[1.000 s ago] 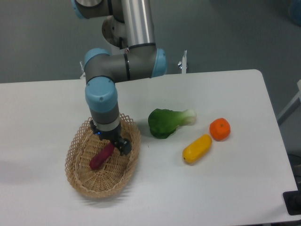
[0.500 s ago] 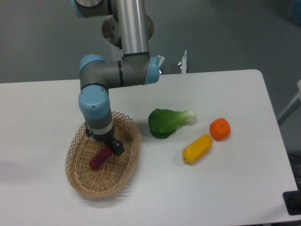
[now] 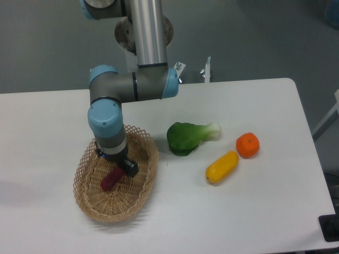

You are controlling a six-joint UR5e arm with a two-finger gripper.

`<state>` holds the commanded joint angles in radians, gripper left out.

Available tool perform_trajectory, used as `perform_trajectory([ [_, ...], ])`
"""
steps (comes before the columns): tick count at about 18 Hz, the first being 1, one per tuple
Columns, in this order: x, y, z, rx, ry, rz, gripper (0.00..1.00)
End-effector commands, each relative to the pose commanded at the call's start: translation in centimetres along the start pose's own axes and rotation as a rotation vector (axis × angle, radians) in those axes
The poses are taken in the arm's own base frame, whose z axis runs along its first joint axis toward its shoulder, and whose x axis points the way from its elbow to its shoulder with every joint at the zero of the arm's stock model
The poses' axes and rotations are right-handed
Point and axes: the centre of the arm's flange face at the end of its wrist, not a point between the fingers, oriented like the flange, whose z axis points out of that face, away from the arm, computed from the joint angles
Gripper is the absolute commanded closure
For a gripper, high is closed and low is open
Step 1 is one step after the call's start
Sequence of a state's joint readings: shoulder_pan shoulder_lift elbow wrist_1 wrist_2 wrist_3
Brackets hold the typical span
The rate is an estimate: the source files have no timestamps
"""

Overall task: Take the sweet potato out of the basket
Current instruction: 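Lower the gripper onto the sweet potato and close on it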

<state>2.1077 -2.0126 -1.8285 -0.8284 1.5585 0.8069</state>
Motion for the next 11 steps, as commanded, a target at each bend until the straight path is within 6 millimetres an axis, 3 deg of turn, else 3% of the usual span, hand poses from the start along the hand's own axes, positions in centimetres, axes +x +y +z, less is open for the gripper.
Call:
perform_trajectory([
  [2, 0.0, 0.0, 0.0, 0.000, -0.002, 0.002, 0.62],
  [6, -0.2, -0.1, -0.5, 0.006, -0.011, 0.002, 0.82],
  [11, -0.5, -0.5, -1.4, 0.019, -0.022, 0.002, 0.87],
])
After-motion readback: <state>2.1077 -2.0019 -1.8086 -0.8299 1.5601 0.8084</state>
